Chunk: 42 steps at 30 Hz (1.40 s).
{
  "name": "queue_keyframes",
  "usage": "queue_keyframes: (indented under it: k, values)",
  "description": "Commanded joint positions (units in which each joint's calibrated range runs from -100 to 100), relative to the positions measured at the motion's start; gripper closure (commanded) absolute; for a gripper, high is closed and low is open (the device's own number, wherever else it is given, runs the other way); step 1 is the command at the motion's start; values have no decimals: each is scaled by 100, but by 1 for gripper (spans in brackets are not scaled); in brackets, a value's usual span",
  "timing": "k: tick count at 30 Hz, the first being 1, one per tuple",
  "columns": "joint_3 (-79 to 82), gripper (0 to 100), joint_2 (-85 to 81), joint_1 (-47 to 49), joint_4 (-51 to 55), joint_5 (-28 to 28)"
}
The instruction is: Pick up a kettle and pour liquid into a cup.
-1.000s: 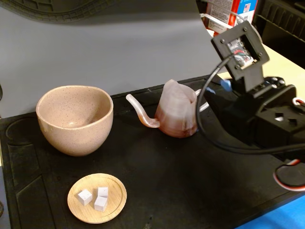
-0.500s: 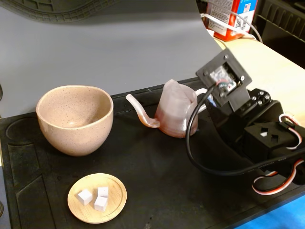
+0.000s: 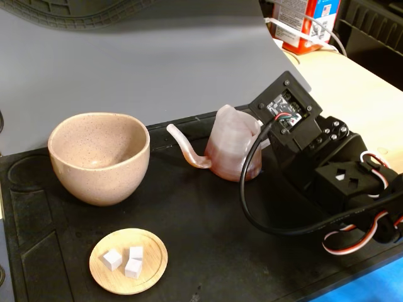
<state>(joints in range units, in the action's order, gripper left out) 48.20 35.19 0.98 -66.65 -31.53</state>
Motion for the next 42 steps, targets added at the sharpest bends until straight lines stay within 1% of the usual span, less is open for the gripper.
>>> queue_keyframes:
  k: [1, 9, 12, 20, 22, 23, 24, 37, 38, 42]
  values:
    - [-246, 86, 22, -3, -84, -61]
    - [-373, 86, 39, -26, -75, -19]
    - [-555, 86, 48, 20, 202, -19]
    - [-600, 87, 56, 4, 202, -19]
    - [-600, 95, 56, 4, 202, -19]
    - [-600, 99, 56, 4, 202, -29]
    - [-600, 99, 56, -11, 202, -35]
    - [-600, 99, -46, 4, 167, -66]
    - [-491, 99, -191, 35, 124, -213]
    - [35, 99, -1428, 35, 625, -229]
